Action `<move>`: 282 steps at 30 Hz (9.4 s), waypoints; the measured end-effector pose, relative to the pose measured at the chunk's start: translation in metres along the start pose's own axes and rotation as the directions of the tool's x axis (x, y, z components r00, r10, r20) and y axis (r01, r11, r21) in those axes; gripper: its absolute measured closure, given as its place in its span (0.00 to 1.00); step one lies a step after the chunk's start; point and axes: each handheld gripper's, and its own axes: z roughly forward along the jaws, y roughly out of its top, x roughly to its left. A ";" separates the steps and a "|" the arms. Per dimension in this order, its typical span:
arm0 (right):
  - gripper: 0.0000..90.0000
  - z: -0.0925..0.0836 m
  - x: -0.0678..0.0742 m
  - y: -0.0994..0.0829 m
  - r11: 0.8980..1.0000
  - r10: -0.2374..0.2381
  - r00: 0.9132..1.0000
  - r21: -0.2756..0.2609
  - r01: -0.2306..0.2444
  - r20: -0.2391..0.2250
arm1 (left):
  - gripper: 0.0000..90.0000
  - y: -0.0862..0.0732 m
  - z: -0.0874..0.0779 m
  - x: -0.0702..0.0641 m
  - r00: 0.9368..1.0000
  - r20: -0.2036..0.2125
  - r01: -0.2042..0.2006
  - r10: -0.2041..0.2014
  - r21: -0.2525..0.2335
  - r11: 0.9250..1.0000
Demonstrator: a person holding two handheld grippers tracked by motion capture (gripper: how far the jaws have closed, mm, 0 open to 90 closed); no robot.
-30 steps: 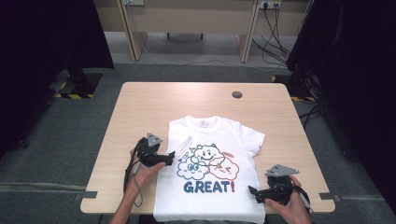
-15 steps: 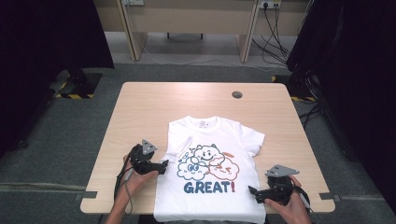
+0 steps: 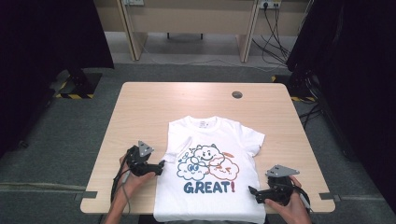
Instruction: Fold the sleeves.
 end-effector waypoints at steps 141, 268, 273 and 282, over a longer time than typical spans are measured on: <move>0.97 0.048 -0.080 0.121 0.977 -0.074 0.983 -0.188 0.105 0.168 | 0.00 0.006 0.012 -0.012 1.000 0.030 -0.002 0.000 0.072 0.997; 0.41 0.104 -0.086 0.130 0.997 0.003 0.972 -0.079 0.016 0.233 | 0.00 0.006 0.013 -0.010 1.000 0.021 0.004 -0.006 0.073 0.997; 0.41 0.099 -0.080 0.132 0.995 -0.016 0.989 -0.098 0.031 0.145 | 0.00 0.006 0.013 -0.010 1.000 0.021 0.004 -0.006 0.073 0.997; 0.40 0.088 -0.076 0.126 0.996 -0.034 0.991 -0.080 0.044 0.130 | 0.00 0.006 0.013 -0.010 1.000 0.022 0.004 -0.005 0.074 0.997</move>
